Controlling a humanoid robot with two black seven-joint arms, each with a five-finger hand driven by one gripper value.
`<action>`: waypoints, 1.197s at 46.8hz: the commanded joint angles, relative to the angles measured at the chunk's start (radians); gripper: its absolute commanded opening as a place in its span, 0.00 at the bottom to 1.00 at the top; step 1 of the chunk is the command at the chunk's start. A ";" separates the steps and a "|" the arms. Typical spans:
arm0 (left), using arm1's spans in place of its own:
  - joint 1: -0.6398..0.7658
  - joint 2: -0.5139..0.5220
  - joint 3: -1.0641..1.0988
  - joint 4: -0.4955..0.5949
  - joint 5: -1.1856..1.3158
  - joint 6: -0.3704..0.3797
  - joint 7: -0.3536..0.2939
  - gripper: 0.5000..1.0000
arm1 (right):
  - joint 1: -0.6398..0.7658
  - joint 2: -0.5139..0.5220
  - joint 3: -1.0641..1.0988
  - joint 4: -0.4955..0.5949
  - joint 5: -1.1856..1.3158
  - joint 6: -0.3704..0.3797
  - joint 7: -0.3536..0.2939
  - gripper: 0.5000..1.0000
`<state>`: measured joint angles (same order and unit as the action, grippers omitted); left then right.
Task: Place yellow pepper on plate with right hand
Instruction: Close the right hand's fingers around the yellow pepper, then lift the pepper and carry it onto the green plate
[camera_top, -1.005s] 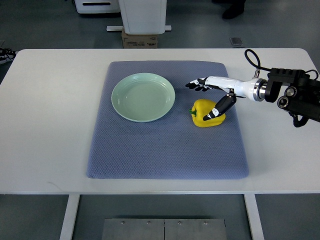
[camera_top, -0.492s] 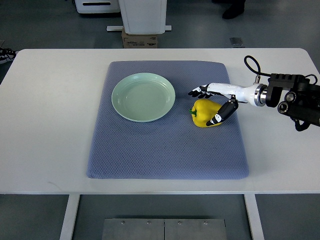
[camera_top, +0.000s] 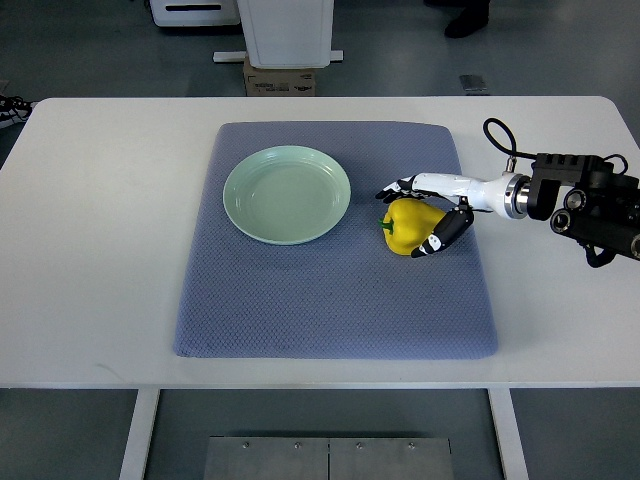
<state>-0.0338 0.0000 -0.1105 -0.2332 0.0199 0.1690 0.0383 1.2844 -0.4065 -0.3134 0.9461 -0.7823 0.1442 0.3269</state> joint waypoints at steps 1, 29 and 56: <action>0.000 0.000 0.000 0.000 0.000 0.000 0.000 1.00 | -0.002 0.000 -0.007 -0.007 0.000 -0.005 0.000 0.78; 0.000 0.000 0.000 0.000 0.000 0.000 0.000 1.00 | -0.003 0.003 -0.016 -0.033 0.000 -0.005 0.017 0.48; 0.000 0.000 0.000 0.000 0.000 0.000 0.000 1.00 | 0.006 0.008 0.013 -0.055 0.040 0.009 0.008 0.00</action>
<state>-0.0337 0.0000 -0.1105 -0.2332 0.0199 0.1685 0.0384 1.2814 -0.3973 -0.3068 0.8902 -0.7429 0.1476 0.3345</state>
